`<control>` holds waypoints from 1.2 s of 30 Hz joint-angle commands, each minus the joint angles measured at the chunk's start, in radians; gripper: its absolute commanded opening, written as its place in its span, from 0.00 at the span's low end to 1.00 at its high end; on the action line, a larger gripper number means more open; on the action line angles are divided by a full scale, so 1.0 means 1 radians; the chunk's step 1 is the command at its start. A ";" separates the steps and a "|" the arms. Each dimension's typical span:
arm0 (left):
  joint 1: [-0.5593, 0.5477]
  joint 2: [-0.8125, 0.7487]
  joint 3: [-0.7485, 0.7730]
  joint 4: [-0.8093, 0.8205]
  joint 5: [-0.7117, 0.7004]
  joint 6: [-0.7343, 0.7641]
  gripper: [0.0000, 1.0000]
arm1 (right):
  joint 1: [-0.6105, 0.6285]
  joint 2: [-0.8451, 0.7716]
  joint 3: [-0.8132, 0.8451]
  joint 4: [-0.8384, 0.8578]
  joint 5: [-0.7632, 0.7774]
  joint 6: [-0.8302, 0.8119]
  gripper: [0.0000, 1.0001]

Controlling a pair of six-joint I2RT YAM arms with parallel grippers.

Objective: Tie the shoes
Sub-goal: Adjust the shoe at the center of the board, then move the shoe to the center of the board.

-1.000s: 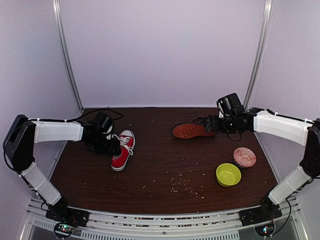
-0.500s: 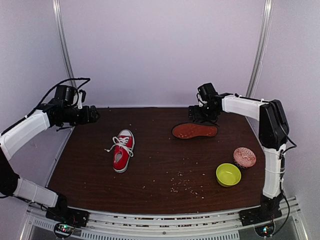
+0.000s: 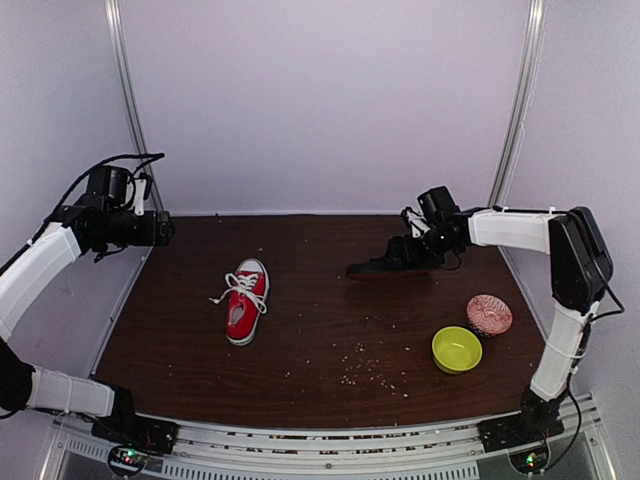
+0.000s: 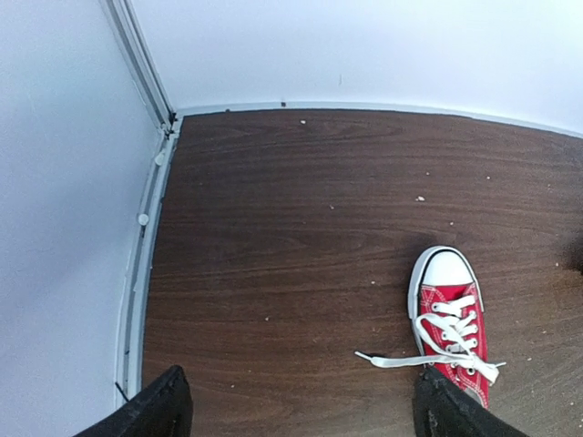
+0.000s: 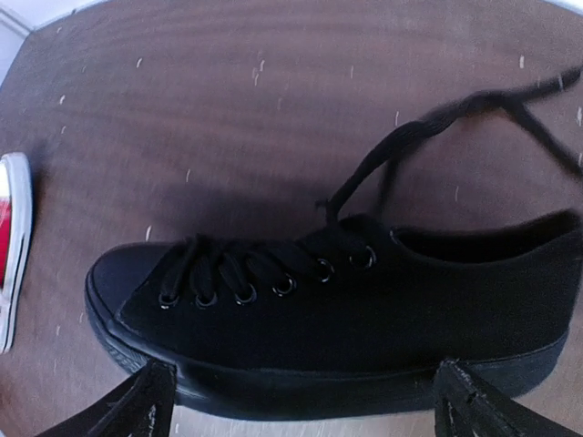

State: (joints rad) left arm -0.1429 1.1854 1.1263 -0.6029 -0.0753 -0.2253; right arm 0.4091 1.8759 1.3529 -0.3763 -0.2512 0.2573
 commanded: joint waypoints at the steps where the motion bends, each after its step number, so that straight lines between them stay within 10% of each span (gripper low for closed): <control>1: 0.004 -0.020 0.023 -0.057 -0.086 0.086 0.86 | 0.040 -0.105 -0.223 0.017 -0.227 0.043 0.99; 16: 0.004 -0.081 -0.061 0.002 -0.170 0.090 0.84 | 0.016 -0.276 -0.172 -0.090 0.205 0.054 0.99; 29: 0.004 -0.016 -0.056 0.010 -0.092 0.066 0.83 | -0.115 0.046 0.139 -0.210 0.051 -0.036 0.91; 36: 0.004 0.021 -0.045 0.008 -0.030 0.043 0.80 | -0.096 -0.015 0.014 -0.231 -0.199 0.044 0.93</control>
State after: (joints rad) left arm -0.1429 1.2087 1.0584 -0.6300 -0.1616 -0.1608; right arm 0.2901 1.9327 1.4620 -0.5716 -0.2661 0.2565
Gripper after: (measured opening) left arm 0.805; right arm 0.932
